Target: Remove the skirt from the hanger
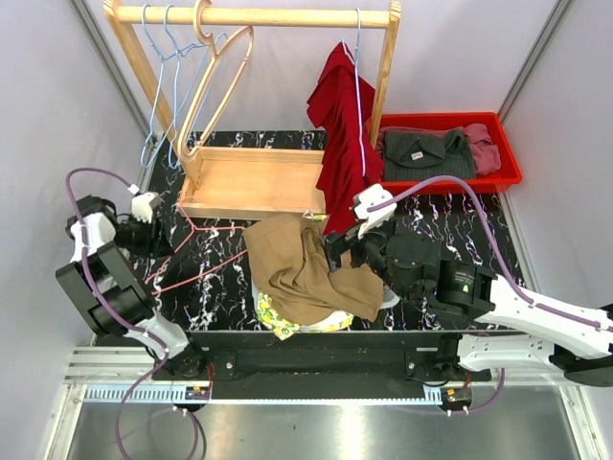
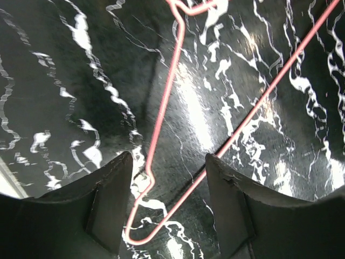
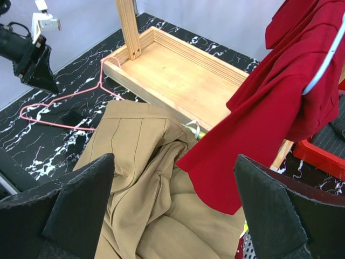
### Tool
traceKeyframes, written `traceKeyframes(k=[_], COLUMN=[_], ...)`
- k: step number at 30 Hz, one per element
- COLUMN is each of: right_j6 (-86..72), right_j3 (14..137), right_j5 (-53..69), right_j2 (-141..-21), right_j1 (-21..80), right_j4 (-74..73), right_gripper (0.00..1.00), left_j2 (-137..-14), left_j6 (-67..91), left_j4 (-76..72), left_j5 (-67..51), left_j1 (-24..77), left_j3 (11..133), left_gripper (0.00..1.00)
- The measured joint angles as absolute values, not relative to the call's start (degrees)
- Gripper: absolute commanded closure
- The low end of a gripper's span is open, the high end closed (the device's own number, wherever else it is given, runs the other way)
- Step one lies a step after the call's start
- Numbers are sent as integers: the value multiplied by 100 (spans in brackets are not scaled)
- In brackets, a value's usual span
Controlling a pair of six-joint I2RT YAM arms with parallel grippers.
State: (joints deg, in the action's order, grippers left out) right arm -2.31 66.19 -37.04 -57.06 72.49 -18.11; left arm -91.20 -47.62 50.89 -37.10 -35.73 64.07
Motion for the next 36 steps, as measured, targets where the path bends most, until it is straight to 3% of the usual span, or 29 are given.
traceKeyframes(k=[6, 27, 30, 31, 36], right_j6=[-196, -115, -115, -117, -119], right_j3=[6617, 7913, 7950, 7950, 7950], right_j5=[-3704, -3680, -3671, -3658, -3649], right_j2=[-5739, -6796, -6829, -6834, -6831], right_j1=[7249, 7249, 7249, 7249, 7249], right_j4=[-1774, -2014, -2053, -2082, -2106], right_gripper=[0, 0, 0, 0, 0], left_j2=[-9185, -9762, -9762, -9765, -9760], left_j6=[-5061, -5699, -5725, -5732, -5815], left_j4=[5083, 4324, 4265, 4222, 4018], left_j5=[-3688, -3721, -3726, -3721, -3680], left_j1=[-3562, -3968, -3972, -3972, -3975], left_j3=[6149, 5658, 5647, 5638, 5533], left_gripper=[31, 33, 46, 58, 86])
